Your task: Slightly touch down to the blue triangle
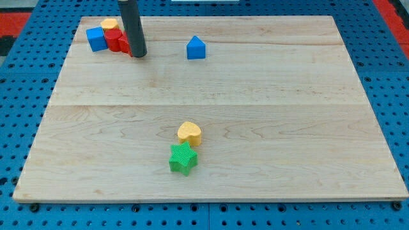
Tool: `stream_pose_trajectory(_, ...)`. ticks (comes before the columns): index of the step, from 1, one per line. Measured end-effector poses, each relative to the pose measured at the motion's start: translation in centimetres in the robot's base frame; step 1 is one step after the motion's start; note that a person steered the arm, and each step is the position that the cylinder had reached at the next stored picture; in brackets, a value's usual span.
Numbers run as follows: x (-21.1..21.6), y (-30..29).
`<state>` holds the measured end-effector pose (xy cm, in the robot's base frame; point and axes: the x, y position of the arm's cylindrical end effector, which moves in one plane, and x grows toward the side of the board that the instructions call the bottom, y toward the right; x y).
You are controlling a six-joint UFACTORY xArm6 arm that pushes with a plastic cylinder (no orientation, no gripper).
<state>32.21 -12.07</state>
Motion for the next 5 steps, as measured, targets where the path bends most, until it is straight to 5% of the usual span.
stream_pose_trajectory(1, 3.5, 9.6)
stream_pose_trajectory(2, 2.1, 17.8)
stream_pose_trajectory(5, 0.1, 0.1)
